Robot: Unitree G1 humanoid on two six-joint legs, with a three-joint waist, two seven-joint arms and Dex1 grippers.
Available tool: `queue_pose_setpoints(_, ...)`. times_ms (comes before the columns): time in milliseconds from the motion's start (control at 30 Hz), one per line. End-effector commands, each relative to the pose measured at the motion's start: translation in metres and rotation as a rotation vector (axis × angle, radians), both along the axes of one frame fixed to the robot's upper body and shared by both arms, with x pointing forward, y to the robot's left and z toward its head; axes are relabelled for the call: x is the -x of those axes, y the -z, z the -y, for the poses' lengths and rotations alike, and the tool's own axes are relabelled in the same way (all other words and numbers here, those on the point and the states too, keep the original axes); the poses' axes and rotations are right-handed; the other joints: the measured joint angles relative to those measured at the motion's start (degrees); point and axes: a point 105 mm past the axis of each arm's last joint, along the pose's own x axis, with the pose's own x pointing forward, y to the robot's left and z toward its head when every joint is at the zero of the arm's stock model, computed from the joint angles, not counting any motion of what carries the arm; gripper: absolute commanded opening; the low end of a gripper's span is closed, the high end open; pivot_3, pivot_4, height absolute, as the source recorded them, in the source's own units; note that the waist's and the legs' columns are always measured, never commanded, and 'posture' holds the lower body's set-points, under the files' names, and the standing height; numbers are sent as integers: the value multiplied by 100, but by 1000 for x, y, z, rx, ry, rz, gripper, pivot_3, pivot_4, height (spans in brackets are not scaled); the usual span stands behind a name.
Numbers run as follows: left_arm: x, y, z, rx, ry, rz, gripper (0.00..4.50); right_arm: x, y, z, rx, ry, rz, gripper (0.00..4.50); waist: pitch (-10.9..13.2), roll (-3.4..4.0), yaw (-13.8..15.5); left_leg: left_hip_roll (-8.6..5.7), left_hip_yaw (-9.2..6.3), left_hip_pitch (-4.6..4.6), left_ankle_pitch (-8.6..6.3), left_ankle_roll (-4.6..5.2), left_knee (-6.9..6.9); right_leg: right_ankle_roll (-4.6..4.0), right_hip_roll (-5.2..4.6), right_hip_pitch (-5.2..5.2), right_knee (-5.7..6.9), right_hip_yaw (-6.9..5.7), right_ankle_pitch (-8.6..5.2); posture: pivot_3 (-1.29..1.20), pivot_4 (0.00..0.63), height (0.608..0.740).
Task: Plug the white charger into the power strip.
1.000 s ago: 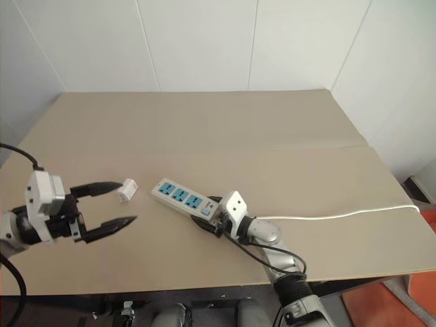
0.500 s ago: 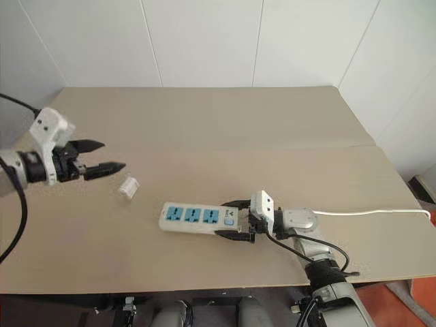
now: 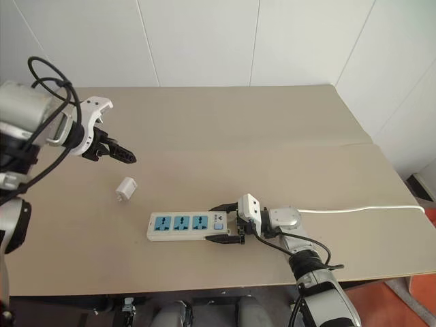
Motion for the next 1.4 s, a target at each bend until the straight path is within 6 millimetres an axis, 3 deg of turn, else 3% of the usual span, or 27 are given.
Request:
queue_pose_setpoints(33, 1, -6, 3, -30, -19, -45, 4500, 2, 11, 8, 41, 18, -17, 3437, 0, 0, -7, 0, -1, 0, 0, 0, 1, 3, 0, -1, 6, 0, -2, 0, 150, 740)
queue_pose_setpoints(133, -2, -2, 8, -32, -36, -82, 4500, 2, 11, 7, 37, 24, -16, 3437, 0, 0, -5, -1, -4, 1, 0, 0, 6, 8, 0, 0, 15, 0, -5, 0, 150, 740)
queue_pose_setpoints(433, -10, 53, -2, -107, -140, -208, 4500, 5, 13, 8, 30, 57, -20, 3437, 1, -2, -1, -4, -6, -3, 0, 0, 16, 13, -3, -1, 22, 1, -8, 0, 150, 740)
queue_pose_setpoints(1000, -24, 78, 1, -132, -122, -179, 4500, 16, 15, 6, 16, 83, -37, 3437, 1, -5, 69, -6, -9, -23, 0, 0, 39, 14, -4, -8, 24, -2, -8, 0, 150, 740)
queue_pose_setpoints(1100, -24, 81, 2, -132, -111, -180, 3892, 18, 15, 7, 16, 88, -42, 3437, 1, -5, 76, -6, -9, -24, 0, 0, 43, 15, -4, -8, 27, -2, -8, 0, 150, 740)
queue_pose_setpoints(1400, -24, 82, 2, -129, -104, -182, 1126, 19, 17, 6, 16, 90, -51, 3437, 1, -5, 75, -6, -10, -29, -1, 1, 55, 15, -4, -8, 29, -2, -9, 0, 150, 740)
